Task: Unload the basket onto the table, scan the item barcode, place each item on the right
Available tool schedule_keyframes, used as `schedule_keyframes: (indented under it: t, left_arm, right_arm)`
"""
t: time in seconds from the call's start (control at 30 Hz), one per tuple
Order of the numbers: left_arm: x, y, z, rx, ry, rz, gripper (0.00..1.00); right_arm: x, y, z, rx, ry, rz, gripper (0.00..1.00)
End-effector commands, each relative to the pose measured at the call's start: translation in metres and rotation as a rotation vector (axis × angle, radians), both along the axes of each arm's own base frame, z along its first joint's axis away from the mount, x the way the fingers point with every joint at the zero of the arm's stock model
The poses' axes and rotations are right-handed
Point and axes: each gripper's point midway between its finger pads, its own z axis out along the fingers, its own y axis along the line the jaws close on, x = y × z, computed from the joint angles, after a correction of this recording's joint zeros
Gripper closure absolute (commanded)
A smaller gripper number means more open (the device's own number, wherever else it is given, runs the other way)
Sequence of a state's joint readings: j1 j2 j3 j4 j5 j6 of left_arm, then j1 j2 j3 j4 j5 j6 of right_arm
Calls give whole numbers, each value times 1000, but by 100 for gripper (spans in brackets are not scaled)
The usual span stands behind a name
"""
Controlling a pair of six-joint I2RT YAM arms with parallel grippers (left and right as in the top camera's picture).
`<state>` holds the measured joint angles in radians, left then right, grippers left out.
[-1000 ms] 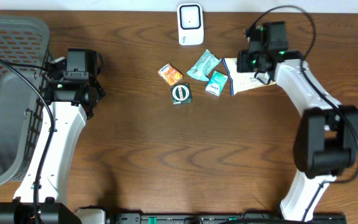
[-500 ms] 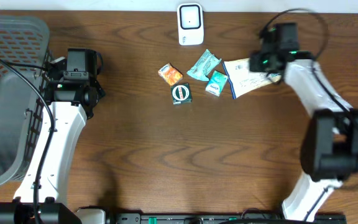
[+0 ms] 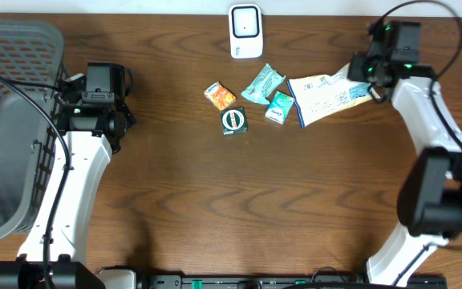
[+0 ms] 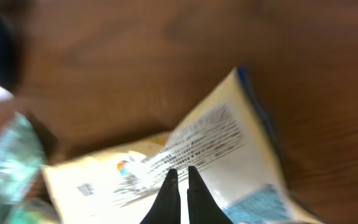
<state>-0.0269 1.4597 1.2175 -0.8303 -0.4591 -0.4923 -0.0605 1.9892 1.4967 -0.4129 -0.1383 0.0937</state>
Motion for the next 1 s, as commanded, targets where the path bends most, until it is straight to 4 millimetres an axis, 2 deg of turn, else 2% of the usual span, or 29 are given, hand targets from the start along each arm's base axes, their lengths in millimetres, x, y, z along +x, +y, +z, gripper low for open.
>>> schedule_keyframes:
  t: [0.0,0.1,0.2,0.27,0.33,0.43,0.5,0.57,0.6,0.67,0.7,0.77,0.8,0.87,0.93,0.97]
  left_arm:
    - [-2,5,-1,27,18,3,2]
    - [-2,5,-1,27,18,3,2]
    - [-2,5,-1,27,18,3,2]
    - [-2,5,-1,27,18,3,2]
    - [-2,5,-1,27,18,3,2]
    - [-2,5,-1,27,18,3,2]
    - [-2,5,-1,27,18,3,2]
    - [-2,5,-1,27,18,3,2]
    - [-2,5,-1,27,18,3,2]
    - [-2,5,-1,27,18,3,2]
    - [-2,5,-1,27,18,3,2]
    - [-2,5,-1,27,18,3,2]
    - [-2,5,-1,27,18,3,2]
    - [-2,5,-1,27,18,3,2]
    - [-2,5,-1,27,18,3,2]
    - [-2,5,-1,27,18,3,2]
  right_arm:
    - [-7,5,-56,-20,114,13,99]
    - [-15,-14,-90,-97,195,-47,99]
    - [-21,-44,-92,-199,222,-129,99]
    - [-22,-62,-76,-252,209,-180,99]
    - [-21,-77,-48,-281,178,-217,99]
    - [-19,-83,-3,-266,112,-234,99]
    - [-18,-75,28,-226,57,-214,93]
    - [-22,-59,53,-154,13,-161,76]
    - [-26,-48,63,-105,3,-122,68]
    - [-38,-21,77,8,4,-34,63]
    - [-46,-6,82,77,17,18,55]
    - [-61,18,83,179,62,90,38]
    - [-66,25,81,210,85,111,33]
    - [-76,37,68,239,140,127,32]
    - [-83,46,51,279,202,87,14]
    - [-86,50,40,299,237,63,10]
